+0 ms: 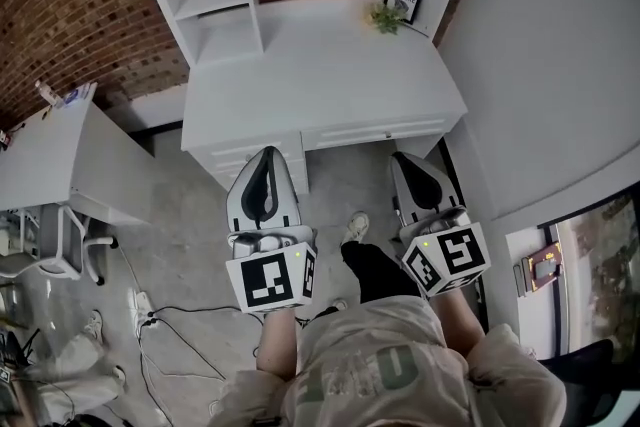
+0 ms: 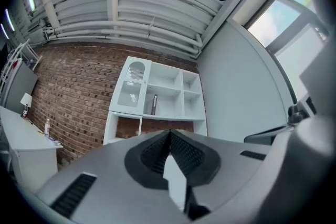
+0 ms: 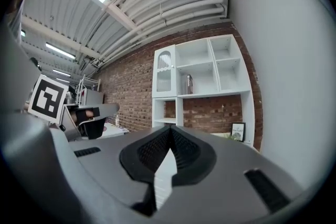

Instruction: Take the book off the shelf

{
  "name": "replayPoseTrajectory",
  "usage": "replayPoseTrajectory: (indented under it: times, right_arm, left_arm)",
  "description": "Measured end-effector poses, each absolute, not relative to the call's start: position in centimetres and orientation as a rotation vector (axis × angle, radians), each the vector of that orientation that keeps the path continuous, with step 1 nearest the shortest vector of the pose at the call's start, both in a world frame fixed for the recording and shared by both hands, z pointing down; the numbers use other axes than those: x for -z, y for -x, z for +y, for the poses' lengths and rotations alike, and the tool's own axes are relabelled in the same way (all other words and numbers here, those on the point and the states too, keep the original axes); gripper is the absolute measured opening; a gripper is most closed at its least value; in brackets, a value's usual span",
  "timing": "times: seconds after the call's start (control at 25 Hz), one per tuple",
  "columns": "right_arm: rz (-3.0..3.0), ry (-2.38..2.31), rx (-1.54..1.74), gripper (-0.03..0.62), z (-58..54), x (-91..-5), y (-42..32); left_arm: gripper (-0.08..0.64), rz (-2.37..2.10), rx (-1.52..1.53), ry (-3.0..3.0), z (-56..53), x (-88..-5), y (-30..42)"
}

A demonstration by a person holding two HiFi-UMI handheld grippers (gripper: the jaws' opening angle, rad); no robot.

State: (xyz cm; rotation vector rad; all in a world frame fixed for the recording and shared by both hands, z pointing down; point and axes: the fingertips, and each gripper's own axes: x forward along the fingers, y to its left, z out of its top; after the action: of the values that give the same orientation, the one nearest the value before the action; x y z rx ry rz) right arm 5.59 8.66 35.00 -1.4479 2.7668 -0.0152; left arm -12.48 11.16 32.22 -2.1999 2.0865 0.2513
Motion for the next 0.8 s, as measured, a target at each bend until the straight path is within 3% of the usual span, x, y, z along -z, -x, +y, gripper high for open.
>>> replayPoseTrajectory:
  times: [0.4,0.8]
  right_arm:
    - [2.83,1.318,0.017,0.015,-11.8,-37.7,-1.6]
    - [2.86,1.217,-0.003,0.015,-31.3,-35.0,1.5]
  left_arm:
    - [0.013,2.15,-0.23,2.11,-6.8,-34.2,16.0]
    - [0.012,2.226,-0.233,2.075,-25.4,-33.0,19.2]
